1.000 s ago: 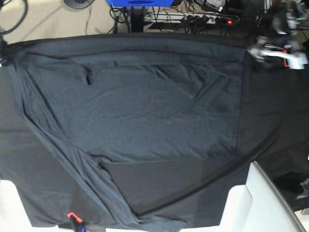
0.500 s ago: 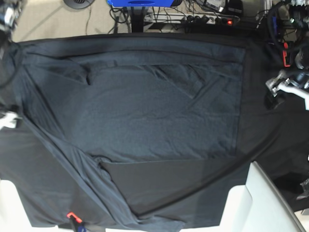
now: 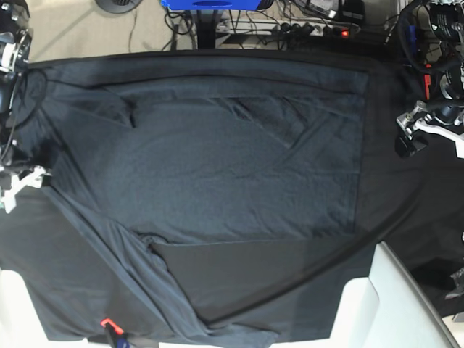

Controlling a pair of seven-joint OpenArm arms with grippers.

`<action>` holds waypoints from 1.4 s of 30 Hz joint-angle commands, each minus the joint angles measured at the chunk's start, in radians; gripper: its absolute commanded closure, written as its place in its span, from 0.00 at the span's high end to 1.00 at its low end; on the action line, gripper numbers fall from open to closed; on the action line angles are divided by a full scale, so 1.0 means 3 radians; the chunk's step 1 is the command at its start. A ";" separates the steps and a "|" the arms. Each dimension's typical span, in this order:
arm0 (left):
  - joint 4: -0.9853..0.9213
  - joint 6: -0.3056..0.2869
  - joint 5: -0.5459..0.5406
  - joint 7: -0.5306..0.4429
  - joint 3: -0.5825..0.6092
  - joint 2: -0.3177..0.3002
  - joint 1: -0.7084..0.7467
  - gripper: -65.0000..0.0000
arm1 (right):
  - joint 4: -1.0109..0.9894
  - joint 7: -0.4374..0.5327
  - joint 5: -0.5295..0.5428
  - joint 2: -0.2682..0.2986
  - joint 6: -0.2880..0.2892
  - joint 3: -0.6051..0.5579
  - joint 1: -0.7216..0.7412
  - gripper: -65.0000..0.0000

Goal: Fold the T-shirt properly
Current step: 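Move the right gripper down along the shirt side and grasp it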

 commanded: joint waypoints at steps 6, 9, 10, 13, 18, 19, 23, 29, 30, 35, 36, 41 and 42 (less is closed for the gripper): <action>0.0044 -0.0018 -0.0031 -0.0058 -0.0018 -0.0059 -0.0017 1.00 | 0.0157 0.0015 0.0018 0.0046 0.0026 0.0040 0.0028 0.02; 0.0044 -0.0018 -0.0031 -0.0058 -0.0007 -0.0059 -0.0017 1.00 | 0.0530 -0.0052 0.0018 0.0025 0.0026 0.0045 -0.0177 0.00; 0.0044 -0.0018 -0.0031 -0.0058 -0.0007 -0.0059 -0.0017 1.00 | 0.0684 -0.0154 0.0023 0.0020 0.0026 0.0045 -0.0238 0.00; 0.0044 -0.0018 -0.0031 -0.0058 -0.0007 -0.0059 -0.0017 1.00 | 0.1057 -0.0441 0.0028 -0.0056 0.0016 0.0101 -0.0356 0.00; 0.0044 -0.0018 -0.0031 -0.0058 -0.0007 -0.0059 -0.0022 1.00 | 0.1435 -0.0901 0.0023 -0.0138 0.0021 0.0316 -0.0540 0.00; 0.0044 -0.0018 -0.0031 -0.0058 -0.0007 -0.0059 -0.0022 1.00 | 0.1507 -0.0947 0.0023 -0.0138 0.0021 0.0326 -0.0596 0.00; 0.0044 -0.0018 -0.0031 -0.0058 -0.0007 -0.0059 -0.0022 1.00 | 0.1778 -0.1121 0.0023 -0.0200 0.0021 0.0342 -0.0811 0.00; 0.0044 -0.0018 -0.0031 -0.0058 -0.0007 -0.0054 -0.0022 1.00 | 0.1942 -0.1238 0.0023 -0.0302 0.0011 0.0342 -0.0985 0.00; 0.0044 -0.0018 -0.0031 -0.0058 -0.0007 -0.0054 -0.0022 1.00 | 0.1957 -0.1290 0.0023 -0.0302 0.0011 0.0342 -0.0990 0.02; 0.0044 -0.0018 -0.0031 -0.0058 -0.0012 -0.0054 -0.0017 1.00 | 0.2356 -0.1556 0.0028 -0.0333 0.0006 0.0347 -0.0990 0.44; 0.0044 -0.0018 -0.0031 -0.0058 -0.0012 -0.0054 -0.0017 1.00 | 0.2479 -0.1591 0.0018 -0.0373 0.0006 0.0347 -0.0995 0.52; 0.0044 -0.0018 -0.0031 -0.0058 -0.0018 -0.0054 -0.0012 1.00 | 0.2750 -0.1678 0.0018 -0.0419 0.0006 0.0311 -0.0883 0.61; 0.0044 -0.0018 -0.0031 -0.0058 -0.0018 -0.0054 -0.0012 1.00 | 0.2714 -0.1678 0.0013 -0.0419 0.0006 0.0296 -0.0770 0.60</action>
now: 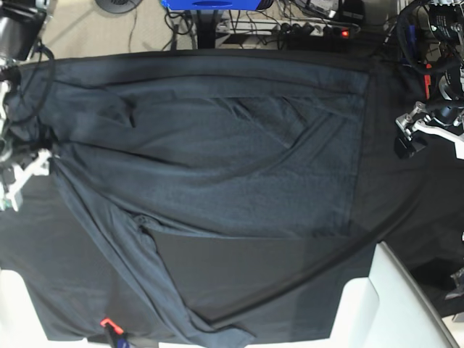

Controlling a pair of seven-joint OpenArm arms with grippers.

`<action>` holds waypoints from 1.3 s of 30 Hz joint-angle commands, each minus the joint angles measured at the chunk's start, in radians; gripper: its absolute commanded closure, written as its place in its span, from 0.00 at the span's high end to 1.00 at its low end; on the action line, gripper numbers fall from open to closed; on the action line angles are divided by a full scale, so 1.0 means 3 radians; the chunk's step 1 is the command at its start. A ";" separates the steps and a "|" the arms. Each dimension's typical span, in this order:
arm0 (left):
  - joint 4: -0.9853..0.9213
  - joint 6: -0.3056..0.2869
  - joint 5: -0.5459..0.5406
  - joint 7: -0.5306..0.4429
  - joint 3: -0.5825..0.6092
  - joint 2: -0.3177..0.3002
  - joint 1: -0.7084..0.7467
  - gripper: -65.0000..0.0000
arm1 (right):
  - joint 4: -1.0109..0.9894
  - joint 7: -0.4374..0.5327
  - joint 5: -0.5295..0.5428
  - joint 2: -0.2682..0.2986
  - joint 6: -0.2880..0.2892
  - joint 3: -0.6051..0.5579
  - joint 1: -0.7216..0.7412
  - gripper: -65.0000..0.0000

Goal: Fold the T-shirt properly
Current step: 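Move the right gripper down along the shirt side and grasp it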

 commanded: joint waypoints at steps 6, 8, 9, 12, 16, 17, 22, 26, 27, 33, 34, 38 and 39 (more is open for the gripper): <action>0.0045 -0.0020 -0.0031 -0.0066 -0.0032 -0.0060 -0.0007 1.00 | -0.0773 0.0258 0.0017 0.0094 -0.0017 -0.0475 0.0672 0.60; 0.0045 -0.0020 -0.0031 -0.0066 -0.0037 -0.0060 -0.0007 1.00 | -0.1039 0.0422 0.0017 0.0094 -0.0027 -0.0557 0.0805 0.60; 0.0045 -0.0020 -0.0031 -0.0066 -0.0037 -0.0060 -0.0007 1.00 | -0.1188 0.0483 0.0017 0.0094 -0.0074 -0.0603 0.0882 0.60; 0.0040 -0.0020 -0.0031 -0.0066 -0.0042 -0.0065 -0.0007 1.00 | -0.1592 0.0667 0.0017 0.0105 -0.0283 -0.0726 0.1066 0.60; 0.0030 -0.0020 -0.0031 -0.0066 -0.0042 -0.0070 -0.0001 1.00 | -0.1960 0.0923 0.0017 0.0176 -0.0391 -0.0854 0.1199 0.60; -0.0001 -0.0020 -0.0031 -0.0066 -0.0042 -0.0070 -0.0001 1.00 | -0.2026 0.0954 0.0017 0.0176 -0.0391 -0.0864 0.1220 0.60; -0.0190 -0.0020 -0.0031 -0.0076 -0.0047 -0.0081 -0.0012 1.00 | -0.2374 0.1081 0.0017 0.0176 -0.0391 -0.0859 0.1301 0.60; -0.0195 -0.0020 -0.0031 -0.0076 -0.0047 -0.0086 -0.0012 1.00 | -0.2425 0.1179 0.0017 0.0176 -0.0391 -0.0859 0.1291 0.60; -0.0195 -0.0020 -0.0031 -0.0076 -0.0047 -0.0086 -0.0012 1.00 | -0.2425 0.1179 0.0017 0.0176 -0.0391 -0.0854 0.1291 0.58; -0.0195 -0.0020 -0.0031 -0.0071 -0.0042 -0.0086 -0.0104 1.00 | -0.2425 0.1168 0.0017 0.0212 -0.0396 -0.0843 0.1291 0.39; -0.0195 -0.0020 -0.0031 -0.0066 -0.0037 -0.0086 -0.0119 1.00 | -0.2425 0.1174 0.0017 0.0222 -0.0396 -0.0843 0.1291 0.41; -0.0236 -0.0020 -0.0031 -0.0066 -0.0026 -0.0081 -0.0150 1.00 | -0.2425 0.1179 0.0017 0.0238 -0.0396 -0.0843 0.1291 0.38; -0.0241 -0.0020 -0.0031 -0.0066 -0.0026 -0.0081 -0.0155 1.00 | -0.2425 0.1179 0.0017 0.0243 -0.0396 -0.0843 0.1291 0.34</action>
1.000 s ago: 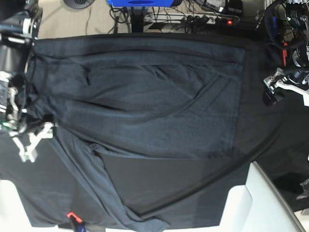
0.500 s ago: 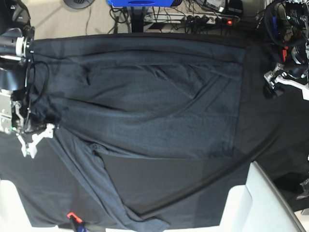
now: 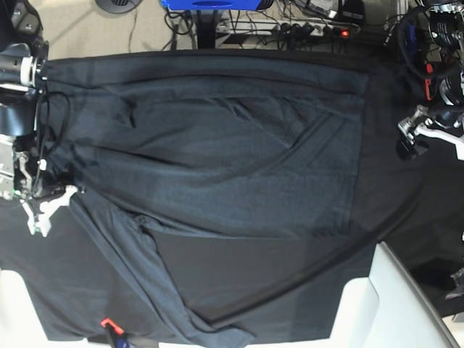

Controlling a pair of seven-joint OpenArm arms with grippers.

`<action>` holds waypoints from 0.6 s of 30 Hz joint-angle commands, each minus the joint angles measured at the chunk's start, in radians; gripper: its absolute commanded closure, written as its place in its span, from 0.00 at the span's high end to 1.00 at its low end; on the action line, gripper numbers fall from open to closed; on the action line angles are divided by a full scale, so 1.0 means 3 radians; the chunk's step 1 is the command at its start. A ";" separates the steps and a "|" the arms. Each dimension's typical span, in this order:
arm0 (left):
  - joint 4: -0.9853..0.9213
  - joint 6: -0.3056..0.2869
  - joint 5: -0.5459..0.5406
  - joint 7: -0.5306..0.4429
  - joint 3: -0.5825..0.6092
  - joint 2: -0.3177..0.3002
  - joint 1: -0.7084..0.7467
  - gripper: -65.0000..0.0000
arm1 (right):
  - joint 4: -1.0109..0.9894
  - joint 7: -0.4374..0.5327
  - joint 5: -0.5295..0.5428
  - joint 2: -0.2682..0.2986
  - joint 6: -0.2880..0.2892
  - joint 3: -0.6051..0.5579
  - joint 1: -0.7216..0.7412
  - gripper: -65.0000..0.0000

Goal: Fold the T-shirt properly
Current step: 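Move the right gripper down along the shirt side and grasp it, then move the left gripper down along the shirt side and grasp it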

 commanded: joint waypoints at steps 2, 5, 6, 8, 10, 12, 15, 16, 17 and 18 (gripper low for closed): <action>0.0022 -0.0020 -0.0034 -0.0058 -0.0018 -0.0068 -0.0084 1.00 | 0.0045 0.0053 0.0024 0.0095 0.0007 0.0003 0.0090 0.24; -0.0172 -0.0020 -0.0028 -0.0053 -0.0012 -0.0078 -0.0243 1.00 | 0.0045 0.0053 0.0024 0.0101 0.0007 -0.0002 0.0100 0.11; -0.0249 -0.0020 -0.0028 -0.0053 -0.0012 -0.0078 -0.0309 1.00 | 0.0045 0.0053 0.0024 0.0101 0.0007 -0.0002 0.0100 0.08; -0.0392 -0.0020 -0.0013 -0.0053 -0.0007 -0.0083 -0.0457 1.00 | 0.0050 0.0053 0.0024 0.0101 0.0007 0.0014 0.0105 0.05; -0.0484 -0.0020 0.0145 -0.0053 0.0161 -0.0094 -0.0601 1.00 | 0.0056 0.0058 0.0024 0.0106 0.0007 0.0019 0.0105 0.05; -0.0566 -0.0020 0.0447 -0.0053 0.0479 -0.0150 -0.0785 1.00 | 0.0056 0.0079 0.0024 0.0106 0.0007 0.0019 0.0105 0.05; -0.0714 -0.0020 0.0688 -0.0053 0.0801 -0.0145 -0.1056 1.00 | 0.0056 0.0089 0.0024 0.0106 0.0007 0.0019 0.0110 0.02; -0.0791 -0.0020 0.0672 -0.0053 0.0826 -0.0145 -0.1138 1.00 | 0.0061 0.0089 0.0024 0.0106 0.0007 0.0019 0.0110 0.02; -0.0878 -0.0020 0.0672 -0.0053 0.0852 -0.0145 -0.1225 1.00 | 0.0061 0.0089 0.0030 0.0106 0.0007 0.0019 0.0110 0.01; -0.0975 -0.0020 0.0672 -0.0053 0.0867 -0.0140 -0.1317 1.00 | 0.0061 0.0104 0.0030 0.0106 0.0007 0.0019 0.0110 0.01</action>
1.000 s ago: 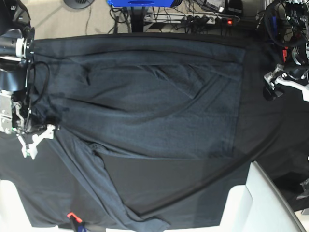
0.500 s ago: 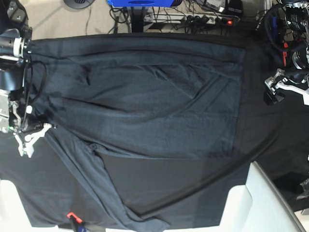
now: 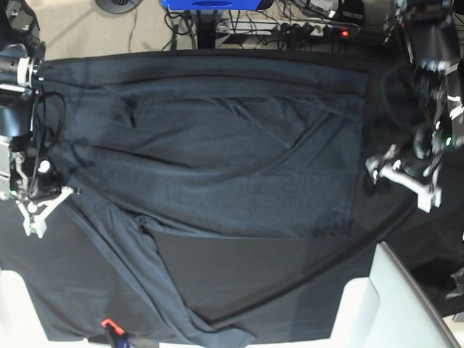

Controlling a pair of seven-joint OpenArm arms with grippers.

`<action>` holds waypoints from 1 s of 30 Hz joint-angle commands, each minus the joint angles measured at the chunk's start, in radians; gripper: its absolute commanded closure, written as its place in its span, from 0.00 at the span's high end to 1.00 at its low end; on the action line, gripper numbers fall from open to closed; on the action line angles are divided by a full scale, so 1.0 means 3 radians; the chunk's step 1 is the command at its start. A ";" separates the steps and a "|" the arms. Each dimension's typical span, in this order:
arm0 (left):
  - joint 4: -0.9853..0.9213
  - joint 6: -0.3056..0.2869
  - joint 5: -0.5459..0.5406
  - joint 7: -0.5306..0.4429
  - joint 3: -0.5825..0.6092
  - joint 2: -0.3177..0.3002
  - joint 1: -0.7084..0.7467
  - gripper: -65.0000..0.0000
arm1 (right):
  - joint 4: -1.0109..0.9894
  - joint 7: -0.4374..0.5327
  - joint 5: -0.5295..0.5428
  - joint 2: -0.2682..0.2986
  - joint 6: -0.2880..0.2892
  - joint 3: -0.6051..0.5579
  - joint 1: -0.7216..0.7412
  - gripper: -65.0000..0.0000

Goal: Fold the T-shirt properly
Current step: 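Move the left gripper down along the shirt side and grasp it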

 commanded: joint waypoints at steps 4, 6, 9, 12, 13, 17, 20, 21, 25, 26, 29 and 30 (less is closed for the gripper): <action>-0.0311 0.0017 0.0007 -0.0053 -0.0019 -0.0086 -0.0317 1.00 | 0.0061 0.0119 0.0024 0.0062 0.0005 0.0019 0.0101 0.01; -0.0434 0.0017 0.0007 -0.0053 -0.0019 -0.0091 -0.0404 1.00 | 0.0066 0.0124 0.0024 0.0068 0.0005 0.0019 0.0101 0.01; -0.0526 0.0017 0.0007 -0.0063 -0.0019 -0.0096 -0.0496 1.00 | 0.0286 0.0114 0.0024 0.0068 0.0005 0.0019 0.0070 0.01; -0.0536 0.0017 0.0012 -0.0068 0.0191 -0.0112 -0.0619 1.00 | 0.0424 0.0109 0.0019 0.0068 0.0005 0.0019 0.0024 0.01; -0.0582 0.0017 0.0012 -0.0068 0.0308 -0.0117 -0.0680 1.00 | 0.0424 0.0109 0.0019 0.0068 0.0005 0.0019 0.0024 0.01; -0.1063 0.0017 0.0012 -0.0079 0.0585 -0.0107 -0.1033 1.00 | 0.0434 0.0109 0.0019 0.0068 0.0005 0.0019 0.0014 0.01; -0.1549 -0.0024 0.0012 -0.0268 0.0738 -0.0091 -0.1310 1.00 | 0.0439 0.0109 0.0019 0.0068 0.0005 0.0019 0.0009 0.01; -0.1697 -0.0095 0.0002 -0.0360 0.0830 -0.0091 -0.1386 1.00 | 0.0439 0.0109 0.0019 0.0062 0.0005 0.0019 0.0009 0.01; -0.2326 -0.0402 0.0007 -0.0488 0.1106 -0.0025 -0.1678 1.00 | 0.0449 0.0109 0.0019 0.0062 0.0005 0.0019 0.0009 0.01; -0.2433 -0.0418 0.0007 -0.0513 0.1157 0.0011 -0.1714 1.00 | 0.0449 0.0109 0.0019 0.0068 0.0005 0.0019 0.0009 0.01; -0.2505 -0.0423 -0.0003 -0.0575 0.1275 0.0088 -0.1668 1.00 | 0.0449 0.0109 0.0019 0.0068 0.0005 0.0019 0.0009 0.01; -0.2500 -0.0423 -0.0003 -0.0575 0.1290 0.0124 -0.1622 1.00 | 0.0449 0.0109 0.0019 0.0068 0.0005 0.0019 0.0009 0.01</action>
